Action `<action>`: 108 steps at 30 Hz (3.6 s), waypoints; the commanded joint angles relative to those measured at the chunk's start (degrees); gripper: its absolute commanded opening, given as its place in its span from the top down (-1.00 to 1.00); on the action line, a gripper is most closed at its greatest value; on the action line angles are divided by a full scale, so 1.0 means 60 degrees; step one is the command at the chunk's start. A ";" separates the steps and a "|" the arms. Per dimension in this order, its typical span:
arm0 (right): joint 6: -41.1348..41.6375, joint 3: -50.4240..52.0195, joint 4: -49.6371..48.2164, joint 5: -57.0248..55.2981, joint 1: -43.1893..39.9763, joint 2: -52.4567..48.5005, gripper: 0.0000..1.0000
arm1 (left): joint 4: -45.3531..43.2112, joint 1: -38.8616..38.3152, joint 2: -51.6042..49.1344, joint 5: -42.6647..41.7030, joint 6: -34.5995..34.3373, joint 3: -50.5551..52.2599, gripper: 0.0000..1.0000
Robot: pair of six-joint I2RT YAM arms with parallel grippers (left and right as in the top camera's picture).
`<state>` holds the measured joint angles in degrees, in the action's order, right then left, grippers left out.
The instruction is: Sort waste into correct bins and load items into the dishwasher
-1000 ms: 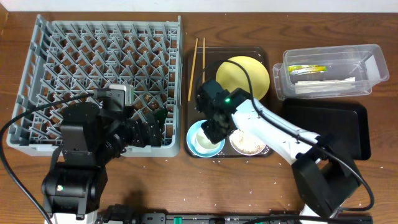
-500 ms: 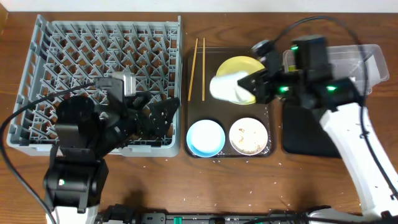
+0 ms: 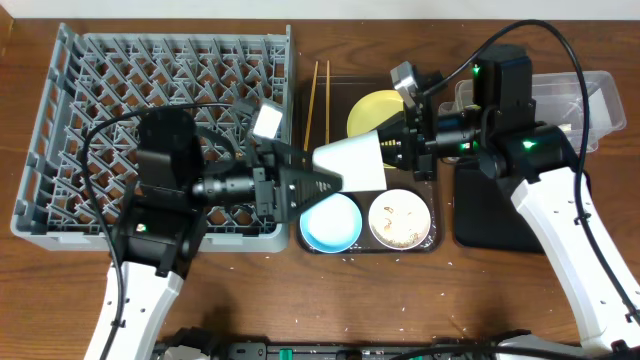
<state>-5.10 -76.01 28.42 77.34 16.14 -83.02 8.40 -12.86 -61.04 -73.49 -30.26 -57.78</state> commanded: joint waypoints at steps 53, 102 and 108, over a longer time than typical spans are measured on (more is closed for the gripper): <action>0.1858 -0.0018 0.3555 -0.6670 -0.0637 0.0601 -0.52 | 0.7395 0.4954 -0.2692 1.1664 0.1392 -0.0474 -0.58; 0.5421 0.2805 0.2699 -1.3686 0.0965 -0.2215 0.98 | 0.8459 0.4040 0.0510 0.7428 0.4688 -0.0907 -0.88; 0.3996 0.2222 0.2583 -1.1861 0.0623 -0.1610 0.97 | 0.8470 0.4040 0.0510 0.7428 0.4688 -0.0907 -0.89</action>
<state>23.75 -59.51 43.86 0.97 19.81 -96.57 58.96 11.51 -58.11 -29.21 -2.92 -62.19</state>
